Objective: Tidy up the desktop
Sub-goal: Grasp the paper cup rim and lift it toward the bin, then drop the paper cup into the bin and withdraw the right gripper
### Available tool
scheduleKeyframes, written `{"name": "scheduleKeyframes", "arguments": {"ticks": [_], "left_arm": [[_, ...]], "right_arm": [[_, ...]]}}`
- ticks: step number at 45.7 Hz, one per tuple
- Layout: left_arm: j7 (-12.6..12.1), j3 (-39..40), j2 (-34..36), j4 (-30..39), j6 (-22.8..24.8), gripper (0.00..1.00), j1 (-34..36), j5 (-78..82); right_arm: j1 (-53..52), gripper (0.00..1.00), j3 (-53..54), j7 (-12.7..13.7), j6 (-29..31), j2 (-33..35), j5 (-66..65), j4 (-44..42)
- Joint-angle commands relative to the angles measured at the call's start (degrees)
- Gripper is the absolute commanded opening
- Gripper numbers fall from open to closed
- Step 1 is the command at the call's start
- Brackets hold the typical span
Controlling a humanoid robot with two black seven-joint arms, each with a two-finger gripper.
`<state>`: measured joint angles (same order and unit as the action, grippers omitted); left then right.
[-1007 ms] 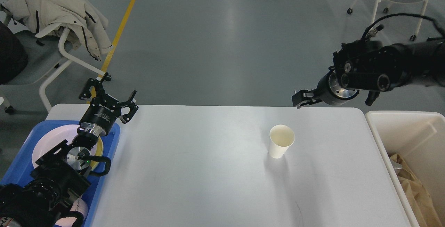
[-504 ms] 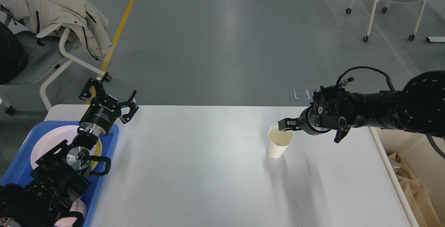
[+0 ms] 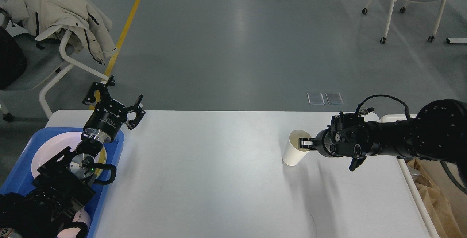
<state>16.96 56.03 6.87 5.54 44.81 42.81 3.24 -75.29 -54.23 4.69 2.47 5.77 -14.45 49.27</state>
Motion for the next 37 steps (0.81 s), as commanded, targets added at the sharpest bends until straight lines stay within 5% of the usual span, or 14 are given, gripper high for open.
{"name": "scheduleKeyframes", "arguments": {"ticks": [1,13,23,37], "left_arm": [[0.00,-0.05,-0.02,0.00,0.01,1.00,-0.01,0.01],[0.00,0.04,-0.02,0.00,0.01,1.00,-0.01,0.01],[0.00,0.04,-0.02,0.00,0.01,1.00,-0.01,0.01],[0.00,0.04,0.07,0.00,0.01,1.00,-0.10,0.01]], "right_arm": [[0.50,0.00,2.73,0.05,-0.01,0.47,0.12,-0.05],[-0.64,0.00,2.82,0.05,0.17,1.35,0.30,0.82],[-15.83,0.00,0.88,0.05,4.02,12.59,-0.06,11.36],[-58.28,0.00,0.44,-0.47,46.02,31.31,-6.90,16.38]]}}
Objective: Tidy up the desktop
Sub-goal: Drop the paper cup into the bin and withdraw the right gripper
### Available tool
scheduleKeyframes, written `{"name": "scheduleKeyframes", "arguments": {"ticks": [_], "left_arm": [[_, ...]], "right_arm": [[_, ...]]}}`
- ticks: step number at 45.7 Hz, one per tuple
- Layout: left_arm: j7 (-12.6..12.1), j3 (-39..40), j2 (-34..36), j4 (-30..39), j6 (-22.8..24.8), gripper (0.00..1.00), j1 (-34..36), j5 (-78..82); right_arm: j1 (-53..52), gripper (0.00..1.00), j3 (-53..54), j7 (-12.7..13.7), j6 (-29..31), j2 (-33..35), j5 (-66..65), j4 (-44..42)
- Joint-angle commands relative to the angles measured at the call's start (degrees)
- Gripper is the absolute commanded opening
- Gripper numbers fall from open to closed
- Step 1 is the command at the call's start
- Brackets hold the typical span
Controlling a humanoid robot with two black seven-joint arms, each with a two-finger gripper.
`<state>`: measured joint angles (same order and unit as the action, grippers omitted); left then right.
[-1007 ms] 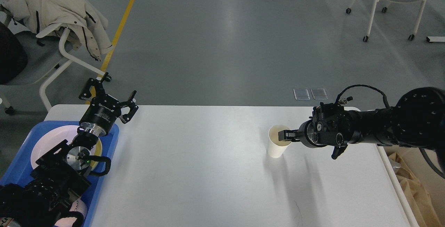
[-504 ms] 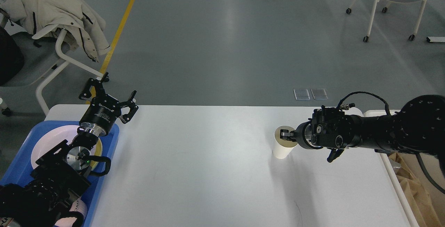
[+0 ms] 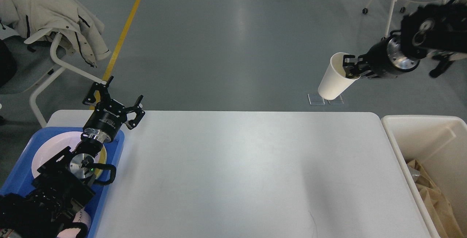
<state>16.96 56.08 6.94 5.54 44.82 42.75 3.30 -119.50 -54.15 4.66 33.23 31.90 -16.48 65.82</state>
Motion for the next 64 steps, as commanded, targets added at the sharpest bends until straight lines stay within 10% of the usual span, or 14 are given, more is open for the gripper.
{"name": "scheduleKeyframes", "arguments": {"ticks": [1,14,28,41,44,45,47,64], "left_arm": [[0.00,0.00,0.00,0.00,0.01,1.00,-0.03,-0.04],[0.00,0.00,0.09,0.00,0.01,1.00,-0.03,-0.04],[0.00,0.00,0.09,0.00,0.01,1.00,-0.03,-0.04],[0.09,0.00,0.09,0.00,0.01,1.00,-0.03,-0.04],[0.09,-0.09,0.09,0.00,0.01,1.00,-0.03,-0.04],[0.09,-0.09,0.09,0.00,0.01,1.00,-0.03,-0.04],[0.00,0.00,0.09,0.00,0.01,1.00,-0.03,-0.04],[0.09,-0.09,0.09,0.00,-0.08,1.00,-0.03,-0.04]], "right_arm": [[-16.09,0.00,0.45,-0.70,17.20,6.06,-6.01,-0.08],[-11.48,0.00,-1.49,-1.05,13.01,13.62,-20.42,-3.41],[40.80,0.00,-0.78,-9.84,-16.07,12.84,-20.97,-40.22],[79.15,0.00,-1.22,-9.93,-29.71,-0.69,3.81,-61.42],[80.48,0.17,-0.96,-9.93,-31.21,-1.40,5.14,-61.51],[80.48,0.34,-0.87,-9.84,-31.47,-1.49,5.31,-61.51],[80.57,1.00,-0.61,-9.84,-32.18,-1.58,5.58,-61.34],[81.80,1.00,0.88,-9.84,-32.88,-2.28,7.34,-61.25]]}}
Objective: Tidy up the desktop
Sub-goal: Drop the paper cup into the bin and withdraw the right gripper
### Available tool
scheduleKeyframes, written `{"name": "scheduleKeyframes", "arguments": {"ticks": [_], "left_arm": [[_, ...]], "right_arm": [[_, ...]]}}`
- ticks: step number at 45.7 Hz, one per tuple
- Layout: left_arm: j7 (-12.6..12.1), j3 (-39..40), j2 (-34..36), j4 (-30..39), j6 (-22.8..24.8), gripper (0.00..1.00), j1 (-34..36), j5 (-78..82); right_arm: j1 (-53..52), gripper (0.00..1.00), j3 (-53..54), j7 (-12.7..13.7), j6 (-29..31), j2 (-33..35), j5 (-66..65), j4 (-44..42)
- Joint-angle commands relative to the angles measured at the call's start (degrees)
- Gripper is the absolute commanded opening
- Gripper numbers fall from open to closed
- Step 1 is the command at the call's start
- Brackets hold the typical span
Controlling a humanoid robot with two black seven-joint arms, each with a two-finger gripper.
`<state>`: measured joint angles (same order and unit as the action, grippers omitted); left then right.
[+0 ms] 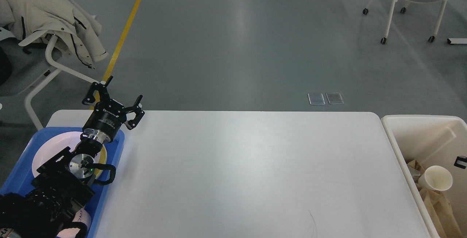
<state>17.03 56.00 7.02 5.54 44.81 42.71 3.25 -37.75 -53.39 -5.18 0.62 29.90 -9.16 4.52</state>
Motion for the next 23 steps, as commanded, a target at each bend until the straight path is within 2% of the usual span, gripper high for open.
{"name": "scheduleKeyframes", "arguments": {"ticks": [1,6,11,16,23], "left_arm": [[0.02,0.07,0.01,0.00,-0.07,1.00,0.00,0.00],[-0.07,-0.01,0.01,0.00,-0.07,1.00,0.00,0.00],[-0.07,-0.02,0.01,0.00,-0.07,1.00,0.00,0.00],[-0.07,-0.02,0.01,0.00,-0.07,1.00,0.00,0.00],[-0.07,-0.02,0.01,0.00,-0.07,1.00,0.00,0.00]], "right_arm": [[-0.13,1.00,0.13,-0.01,-0.36,-0.46,0.10,0.05],[-4.34,1.00,3.45,-0.18,-1.59,-1.69,0.98,0.22],[-15.32,1.00,15.92,-0.09,-3.35,-2.22,3.70,1.88],[-22.36,1.00,38.92,0.52,-3.26,-2.39,4.93,6.98],[-23.96,1.00,76.54,0.52,-1.95,-4.41,8.71,18.57]]}}
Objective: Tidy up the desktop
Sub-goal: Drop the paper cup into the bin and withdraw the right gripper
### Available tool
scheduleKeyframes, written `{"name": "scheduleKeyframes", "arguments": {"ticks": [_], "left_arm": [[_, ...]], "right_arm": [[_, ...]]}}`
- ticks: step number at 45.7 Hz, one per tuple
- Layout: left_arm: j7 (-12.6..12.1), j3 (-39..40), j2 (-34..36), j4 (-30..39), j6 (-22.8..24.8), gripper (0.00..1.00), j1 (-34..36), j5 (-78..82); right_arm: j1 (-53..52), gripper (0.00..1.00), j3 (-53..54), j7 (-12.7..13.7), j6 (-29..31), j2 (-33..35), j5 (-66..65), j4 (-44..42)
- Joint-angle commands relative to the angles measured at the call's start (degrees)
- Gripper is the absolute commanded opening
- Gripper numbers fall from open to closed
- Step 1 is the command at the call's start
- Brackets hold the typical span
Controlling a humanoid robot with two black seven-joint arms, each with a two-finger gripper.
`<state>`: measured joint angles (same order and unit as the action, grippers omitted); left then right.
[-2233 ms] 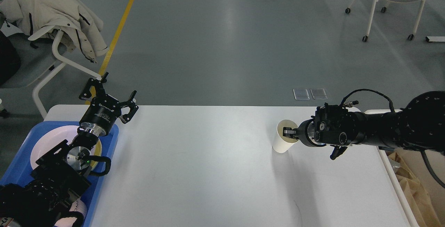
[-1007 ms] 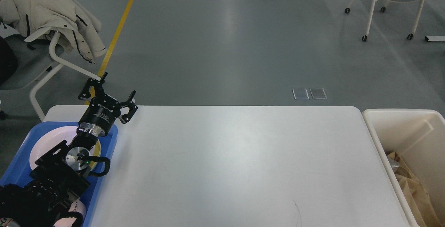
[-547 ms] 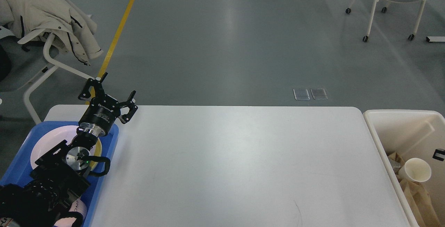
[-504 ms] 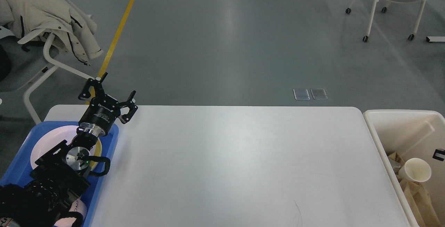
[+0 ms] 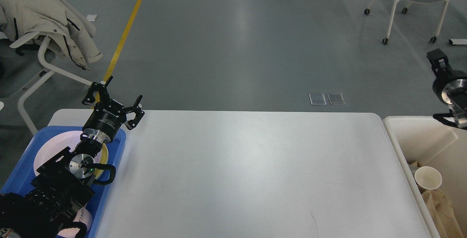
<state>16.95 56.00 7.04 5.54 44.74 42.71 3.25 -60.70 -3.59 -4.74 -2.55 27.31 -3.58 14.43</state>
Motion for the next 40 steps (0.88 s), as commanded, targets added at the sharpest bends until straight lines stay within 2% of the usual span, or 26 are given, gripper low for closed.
{"name": "scheduleKeyframes", "arguments": {"ticks": [1,6,9,10,15,18,20,25,40], "left_arm": [[0.01,-0.01,-0.01,0.00,0.00,1.00,0.00,0.00],[0.10,-0.01,-0.01,0.00,0.00,1.00,0.00,0.00],[0.01,-0.01,-0.01,0.00,0.00,1.00,0.00,0.00],[0.01,-0.01,-0.10,0.00,0.00,1.00,0.00,0.00],[0.01,-0.01,-0.10,0.00,0.00,1.00,0.00,0.00],[0.01,-0.01,-0.10,0.00,0.00,1.00,0.00,0.00],[0.01,-0.01,-0.10,0.00,0.00,1.00,0.00,0.00],[0.01,-0.01,-0.10,0.00,0.00,1.00,0.00,0.00],[0.01,-0.01,-0.10,0.00,0.00,1.00,0.00,0.00]], "right_arm": [[-0.74,1.00,31.49,0.08,2.11,-2.52,4.27,10.60],[4.08,1.00,47.42,-1.23,9.04,-9.19,11.39,12.56],[6.90,1.00,52.88,-3.25,15.27,-15.08,13.33,11.33],[8.12,1.00,54.46,-5.69,19.56,-17.88,13.42,10.46],[12.00,1.00,55.18,-16.42,30.57,-22.38,13.51,4.75],[12.88,1.00,54.92,-20.47,35.68,-23.27,13.51,0.44],[13.41,1.00,54.83,-21.27,37.61,-23.36,13.51,-1.59],[15.60,1.00,55.09,-21.27,39.47,-22.83,13.86,-2.74],[17.10,1.00,55.18,-21.19,39.38,-22.13,14.30,-2.56]]}}
